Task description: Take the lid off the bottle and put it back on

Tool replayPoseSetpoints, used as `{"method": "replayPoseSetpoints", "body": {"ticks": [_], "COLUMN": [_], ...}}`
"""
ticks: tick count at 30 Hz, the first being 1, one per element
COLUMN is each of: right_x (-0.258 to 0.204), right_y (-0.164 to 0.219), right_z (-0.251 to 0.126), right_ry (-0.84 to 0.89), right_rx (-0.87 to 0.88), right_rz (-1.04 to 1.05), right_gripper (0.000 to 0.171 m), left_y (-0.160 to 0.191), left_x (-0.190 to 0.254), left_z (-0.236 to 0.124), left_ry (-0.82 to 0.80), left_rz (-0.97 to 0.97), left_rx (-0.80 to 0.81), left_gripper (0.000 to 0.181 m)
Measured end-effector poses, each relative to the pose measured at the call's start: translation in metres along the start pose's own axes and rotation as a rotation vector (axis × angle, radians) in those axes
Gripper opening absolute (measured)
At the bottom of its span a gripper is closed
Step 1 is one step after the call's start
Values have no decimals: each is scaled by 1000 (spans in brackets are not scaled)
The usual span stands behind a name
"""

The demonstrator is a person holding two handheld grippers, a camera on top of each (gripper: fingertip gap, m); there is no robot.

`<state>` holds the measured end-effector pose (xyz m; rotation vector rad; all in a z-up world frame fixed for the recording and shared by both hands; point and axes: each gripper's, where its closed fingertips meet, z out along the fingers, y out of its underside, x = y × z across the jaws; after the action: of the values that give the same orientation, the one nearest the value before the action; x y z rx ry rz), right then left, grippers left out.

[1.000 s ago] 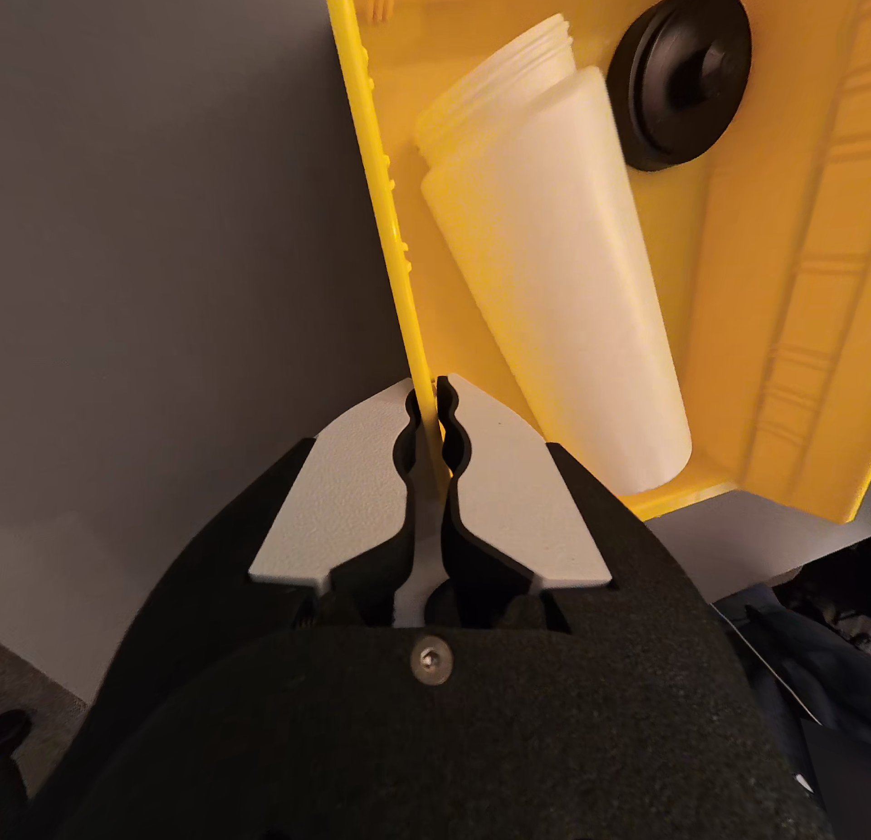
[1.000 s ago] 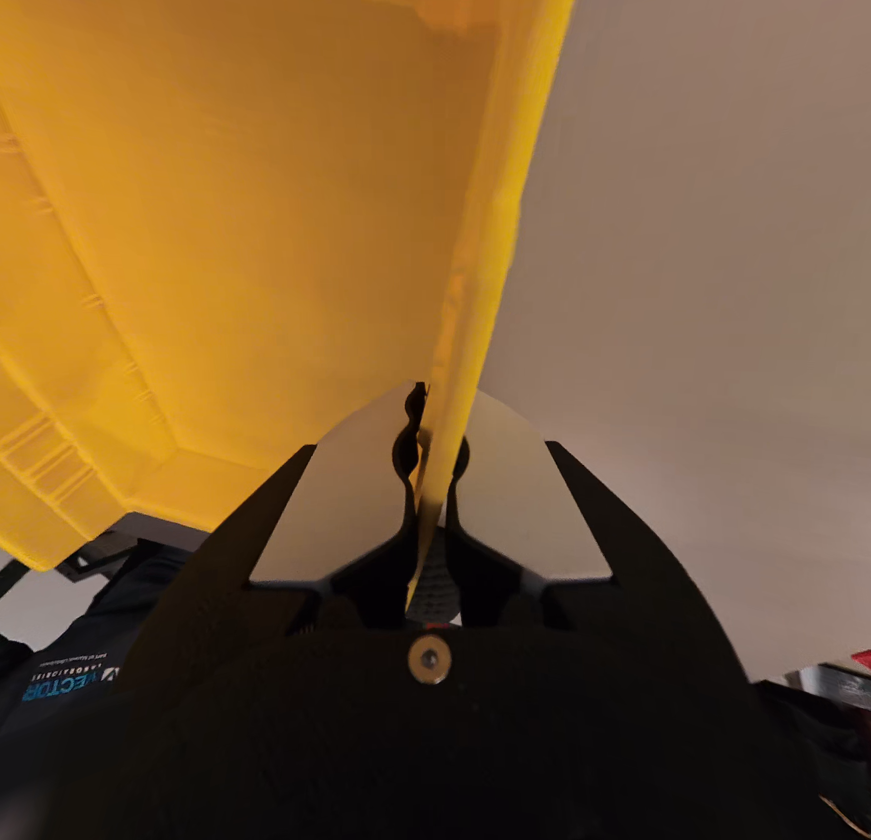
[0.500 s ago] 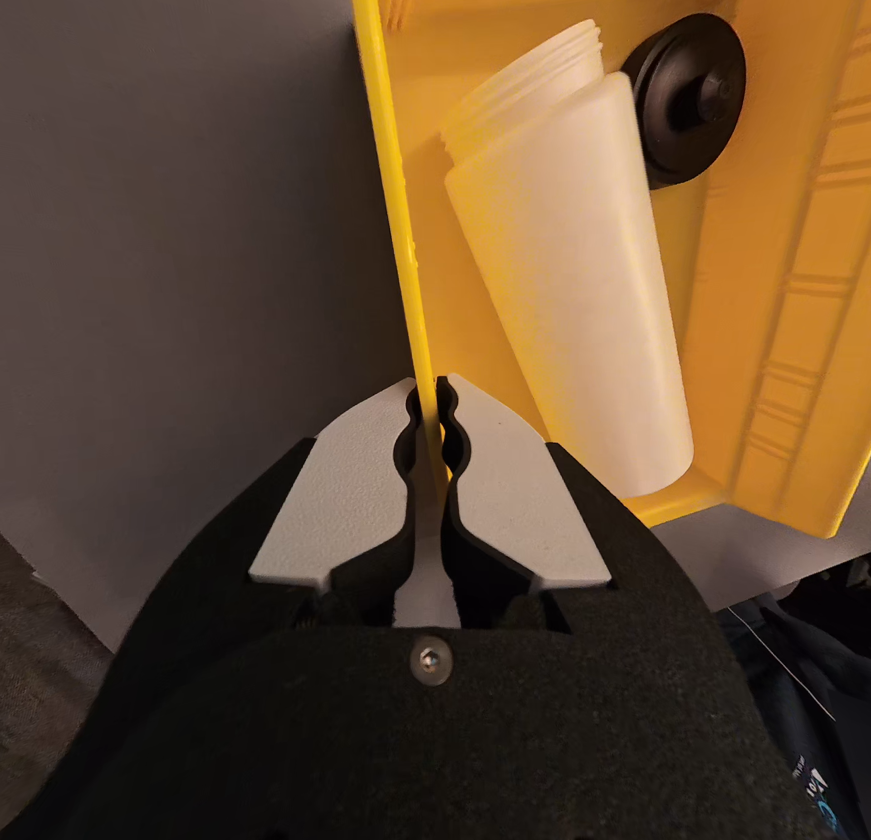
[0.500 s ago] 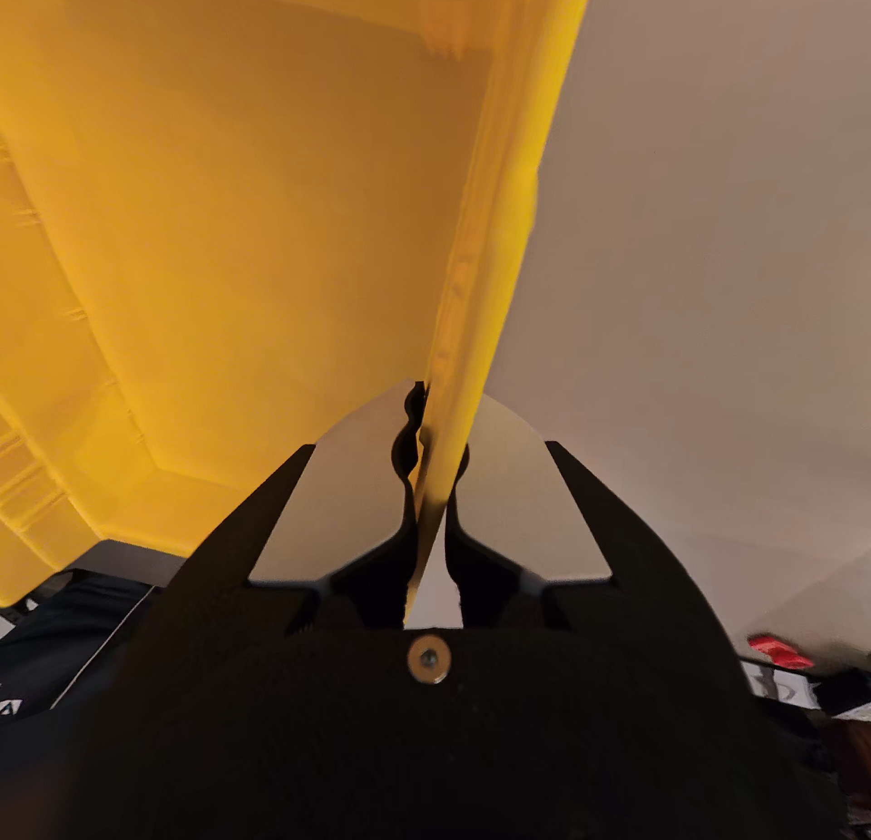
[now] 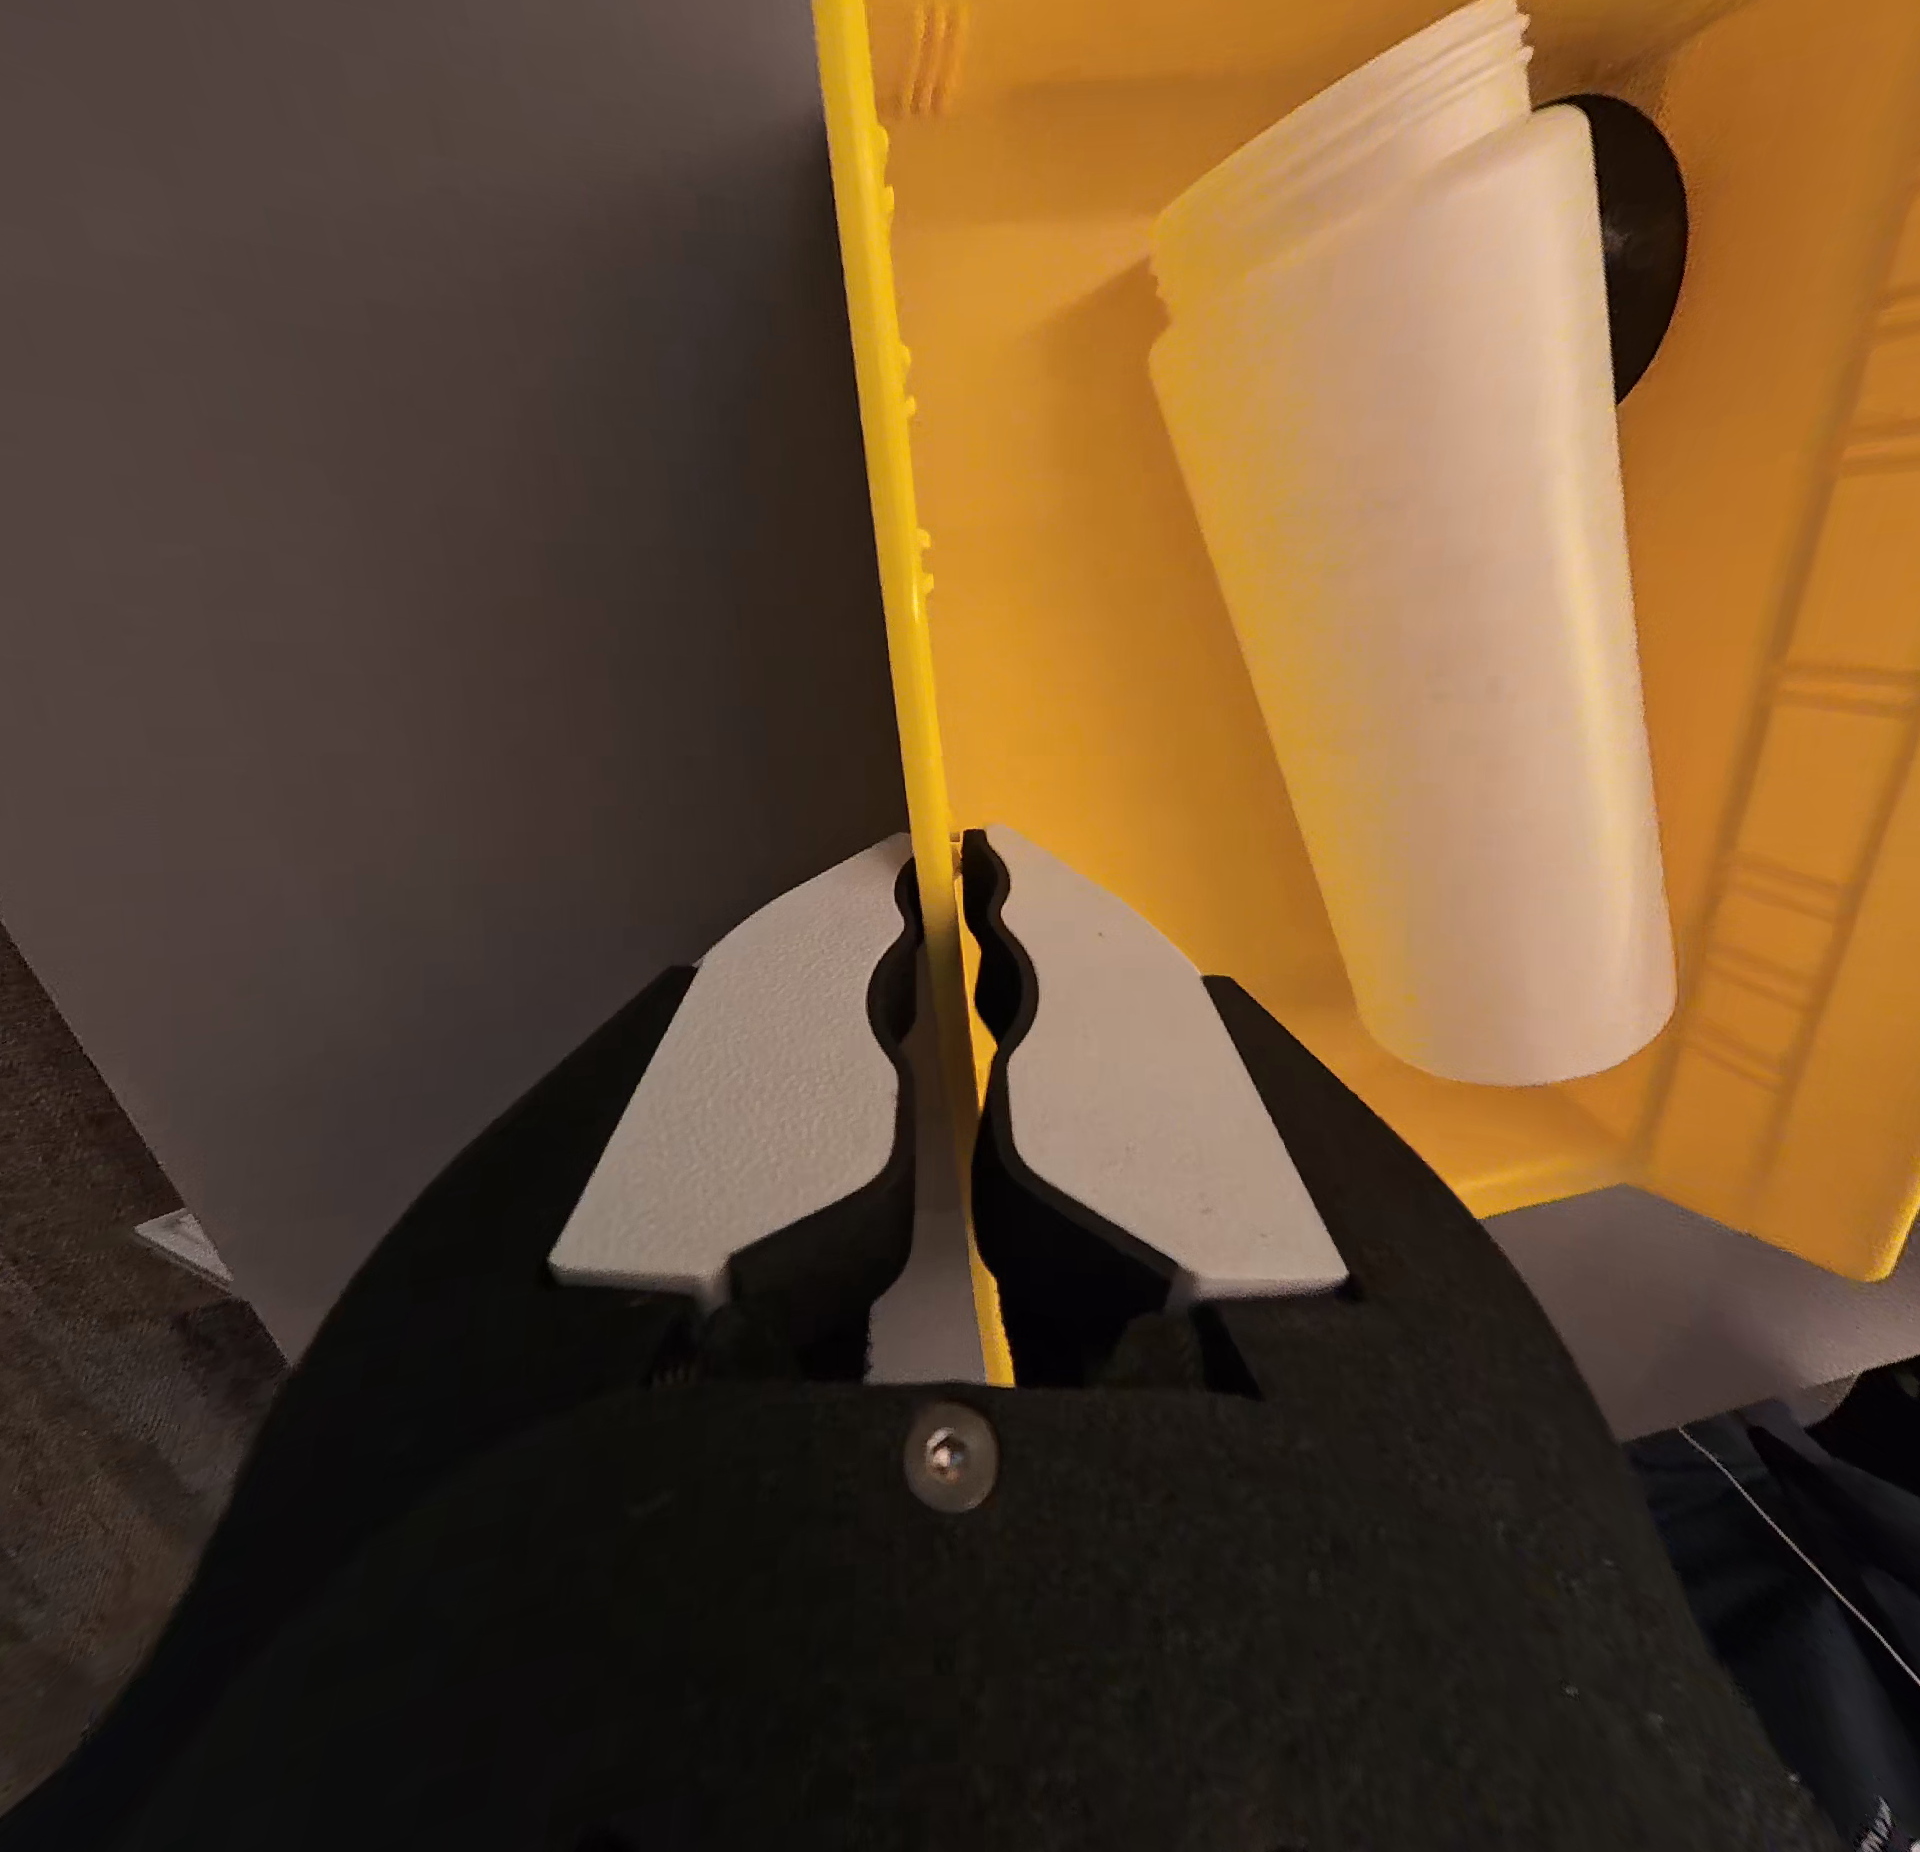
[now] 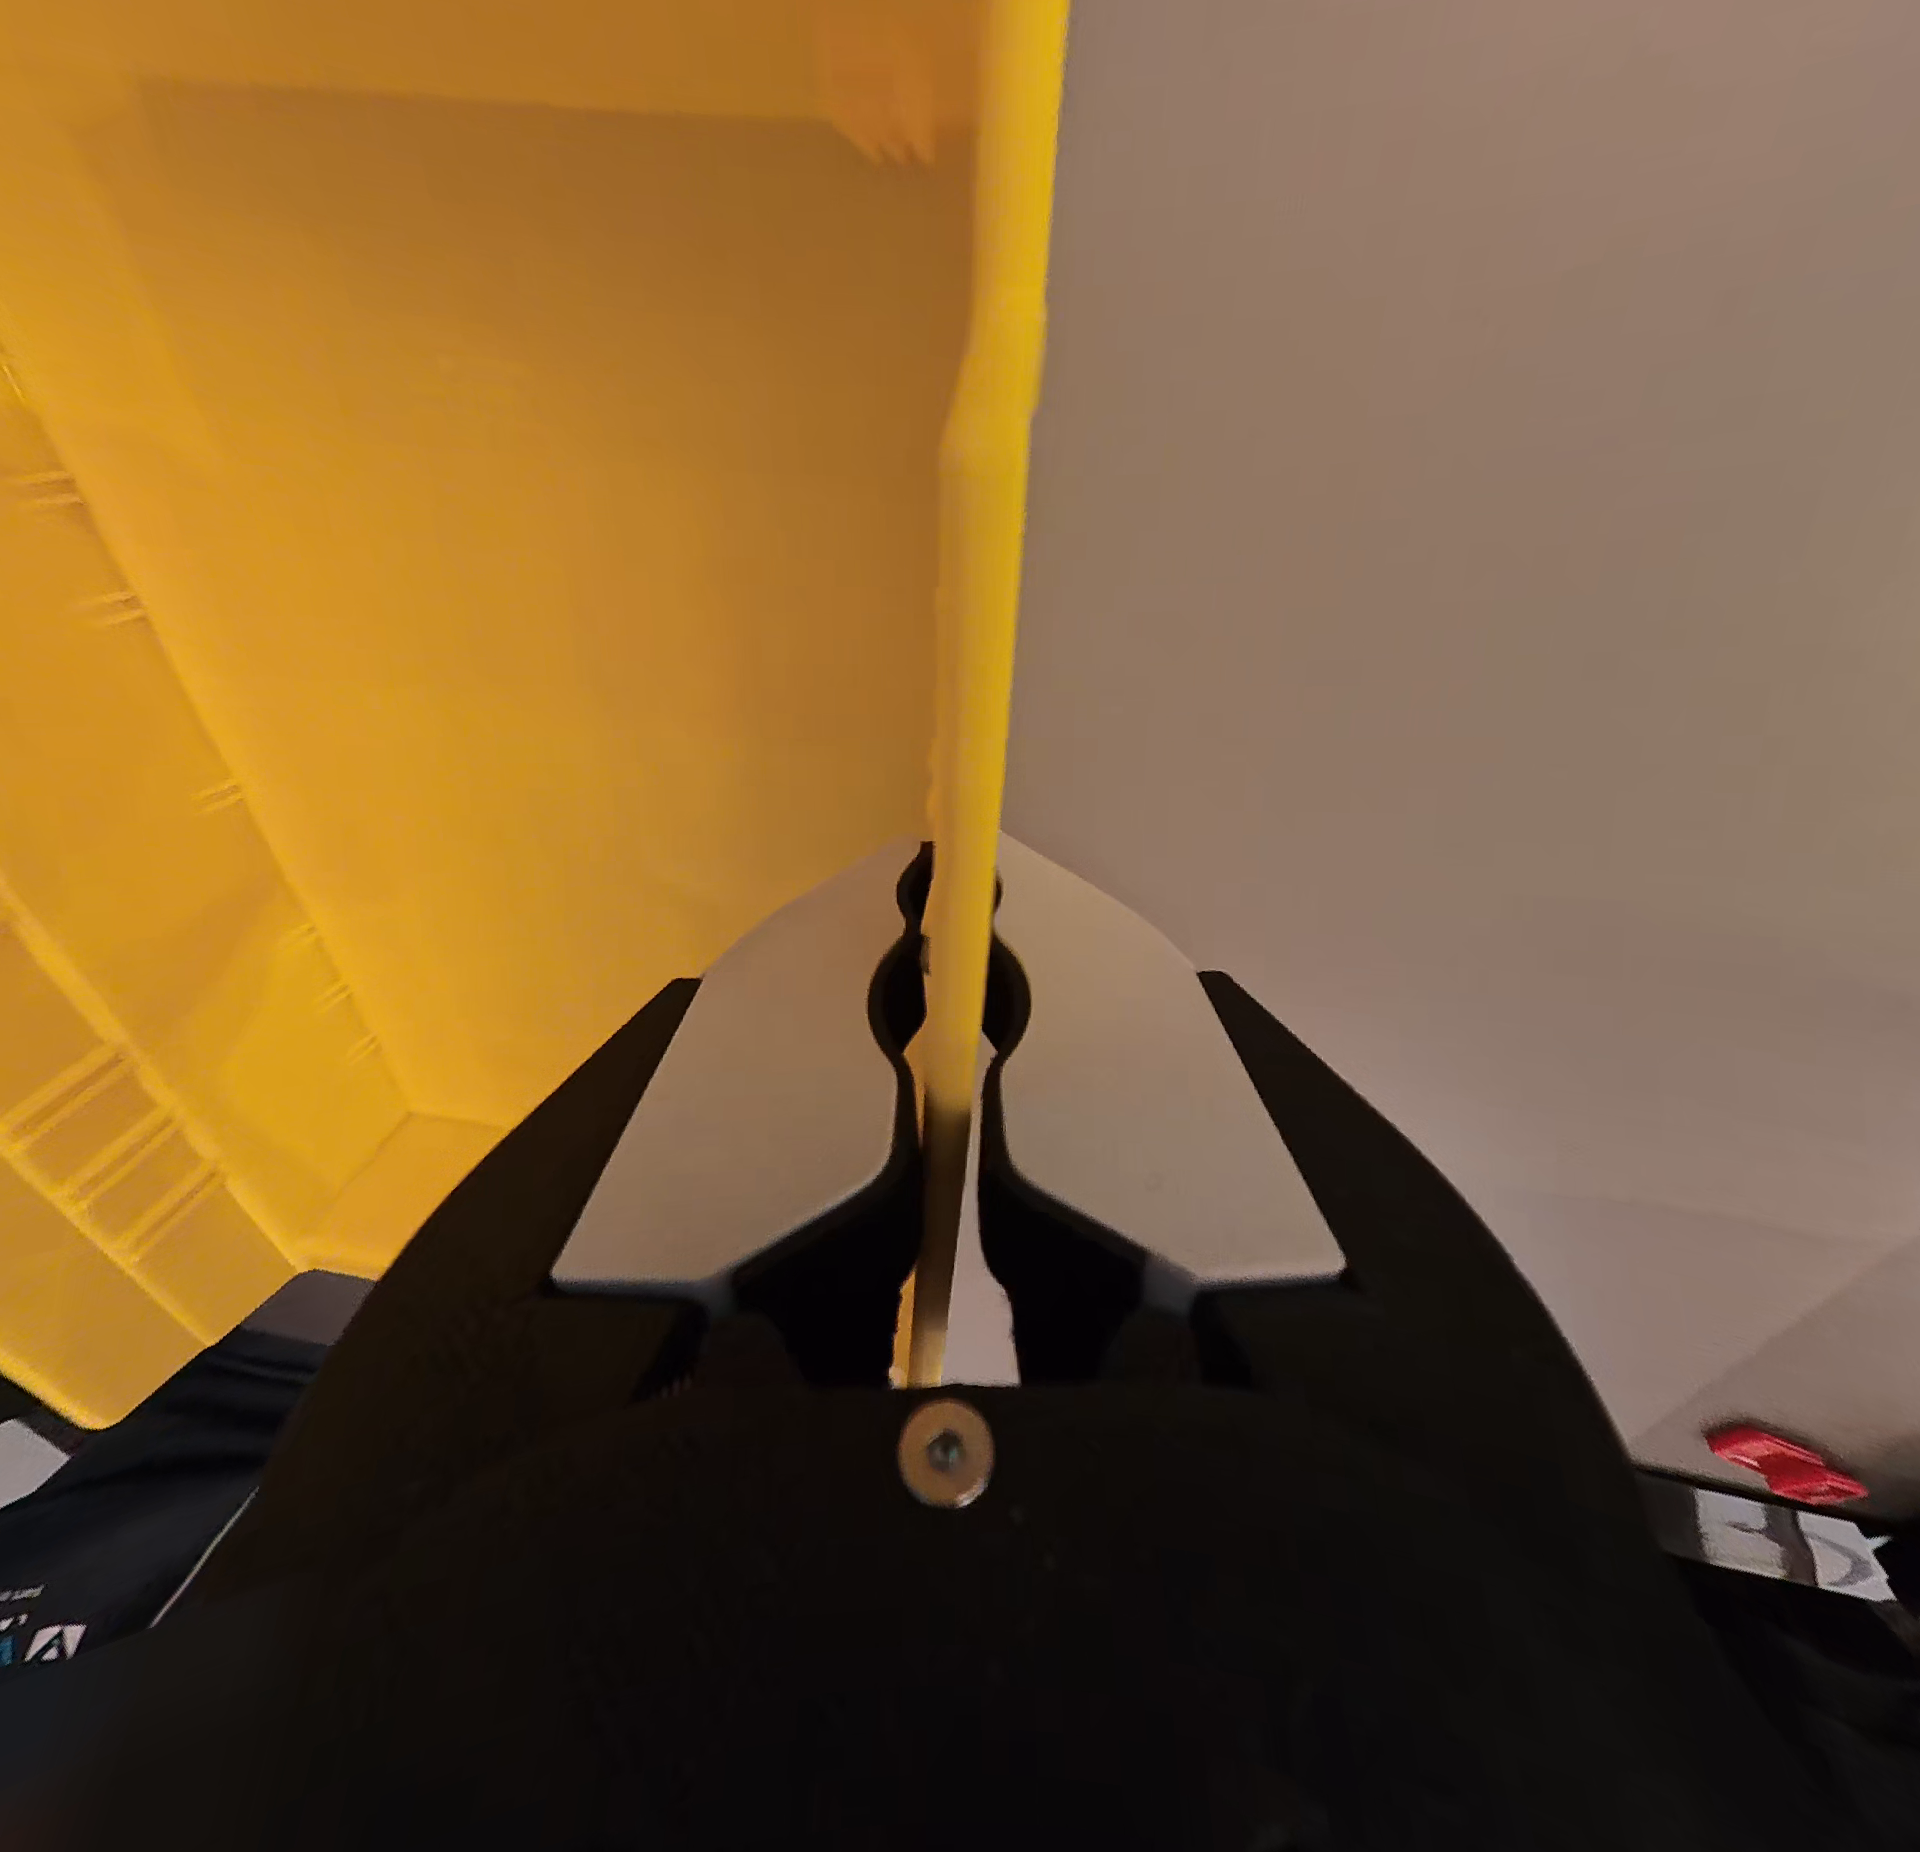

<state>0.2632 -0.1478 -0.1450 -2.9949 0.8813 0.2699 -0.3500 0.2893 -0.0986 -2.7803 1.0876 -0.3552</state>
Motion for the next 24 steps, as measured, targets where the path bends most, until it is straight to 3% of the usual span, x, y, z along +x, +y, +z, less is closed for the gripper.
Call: {"method": "replayPoseSetpoints", "body": {"ticks": [4, 7, 10, 13, 16, 19, 21, 24], "right_x": [-1, 2, 5, -5, -55, -117, -147, -171], "right_y": [0, -2, -12, -26, -31, -25, -20, -13], "right_z": [-2, -14, -49, -107, -165, -206, -216, -208], "right_ry": [26, 82, 165, 254, 136, -126, -263, -385], "right_rx": [27, 89, 260, 556, 893, 1157, 1227, 1204], "right_rz": [-29, -73, -103, -126, -181, -220, -239, -285], "right_gripper": [8, 21, 25, 25, 27, 56, 61, 61], "left_y": [1, -7, -26, -32, -20, -20, -26, -32], "left_x": [0, -2, 11, 62, 117, 118, 108, 104], "left_z": [-2, -18, -63, -95, -68, -25, -3, 21], "left_ry": [25, 21, 2, 36, 116, -1, -52, -4], "left_rz": [-24, -24, 1, 93, 171, 168, 113, 4], "left_rx": [36, 148, 389, 539, 403, 228, 163, 98], "left_gripper": [5, 10, 25, 48, 66, 63, 72, 73]}}
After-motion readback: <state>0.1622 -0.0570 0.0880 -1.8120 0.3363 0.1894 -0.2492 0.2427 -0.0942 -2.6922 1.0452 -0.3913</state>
